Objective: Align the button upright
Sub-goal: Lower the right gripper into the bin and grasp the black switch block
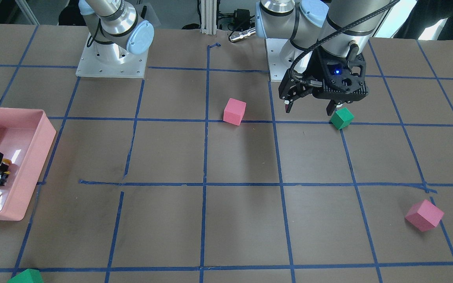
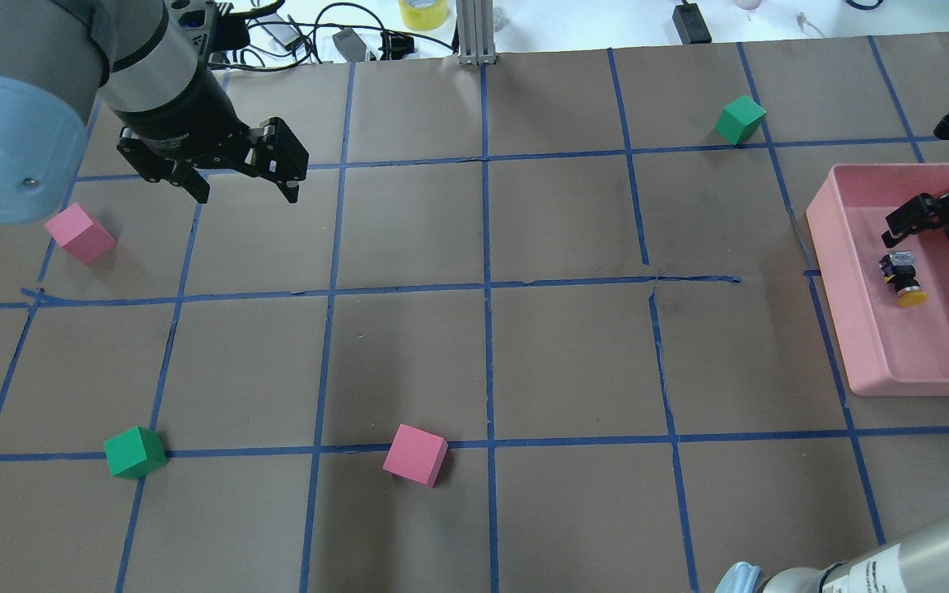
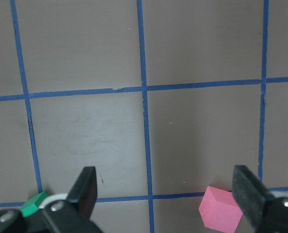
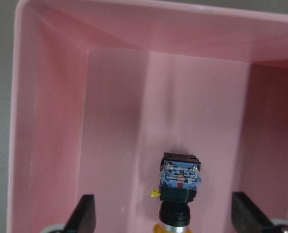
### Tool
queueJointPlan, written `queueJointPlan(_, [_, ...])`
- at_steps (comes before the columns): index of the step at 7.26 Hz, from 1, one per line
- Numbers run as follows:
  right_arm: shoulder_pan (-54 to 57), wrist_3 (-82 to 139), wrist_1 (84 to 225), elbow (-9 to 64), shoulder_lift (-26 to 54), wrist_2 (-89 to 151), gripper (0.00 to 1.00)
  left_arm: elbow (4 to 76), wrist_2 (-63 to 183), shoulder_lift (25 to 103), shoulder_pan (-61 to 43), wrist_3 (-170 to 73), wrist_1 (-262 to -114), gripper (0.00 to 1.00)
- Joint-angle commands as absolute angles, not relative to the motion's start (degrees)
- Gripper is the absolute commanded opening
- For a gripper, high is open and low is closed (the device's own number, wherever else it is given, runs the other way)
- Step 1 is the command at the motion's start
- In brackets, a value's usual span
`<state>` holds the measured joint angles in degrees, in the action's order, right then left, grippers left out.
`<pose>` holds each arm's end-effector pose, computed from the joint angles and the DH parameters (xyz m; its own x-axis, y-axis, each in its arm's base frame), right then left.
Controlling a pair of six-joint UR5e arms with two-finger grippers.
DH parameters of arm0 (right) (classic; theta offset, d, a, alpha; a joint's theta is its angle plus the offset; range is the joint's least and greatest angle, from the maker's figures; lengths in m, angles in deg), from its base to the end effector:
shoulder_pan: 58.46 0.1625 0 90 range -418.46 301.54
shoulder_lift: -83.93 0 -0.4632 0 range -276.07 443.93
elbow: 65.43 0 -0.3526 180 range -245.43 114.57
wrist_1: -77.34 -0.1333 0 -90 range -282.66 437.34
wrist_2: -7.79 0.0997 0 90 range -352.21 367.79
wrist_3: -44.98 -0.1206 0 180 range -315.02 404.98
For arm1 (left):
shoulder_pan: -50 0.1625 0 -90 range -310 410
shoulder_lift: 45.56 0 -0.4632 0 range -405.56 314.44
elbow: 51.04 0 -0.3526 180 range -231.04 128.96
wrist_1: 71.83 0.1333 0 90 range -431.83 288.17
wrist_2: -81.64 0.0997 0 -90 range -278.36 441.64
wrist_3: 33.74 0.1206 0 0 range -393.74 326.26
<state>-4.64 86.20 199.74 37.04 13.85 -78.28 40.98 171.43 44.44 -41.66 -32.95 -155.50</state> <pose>-0.2135 -0.5318 0.2888 -0.9947 -0.0889 -0.0514 -0.0866 0.9952 -0.0453 -0.1470 -0.4568 0.5005 -0.9991 0.0430 0.0026 0.0427 0.9963 -0.0752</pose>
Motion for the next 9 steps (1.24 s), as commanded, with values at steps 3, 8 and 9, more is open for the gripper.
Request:
queueJointPlan(3, [-4.7,86.3,205.1,40.0,14.0,-79.6,1.0,41.0,171.3,44.4,-41.7,-33.0,-155.8,1.0])
queueJointPlan(8, [-4.7,86.3,210.5,40.0,17.9,-79.6,1.0,41.0,171.4,44.4,-41.7,-32.9,-155.6,1.0])
queueJointPlan(9, [-4.7,86.3,210.7,40.0,18.2,-79.7,1.0,40.9,171.5,44.4,-41.7,-33.0,-155.6,1.0])
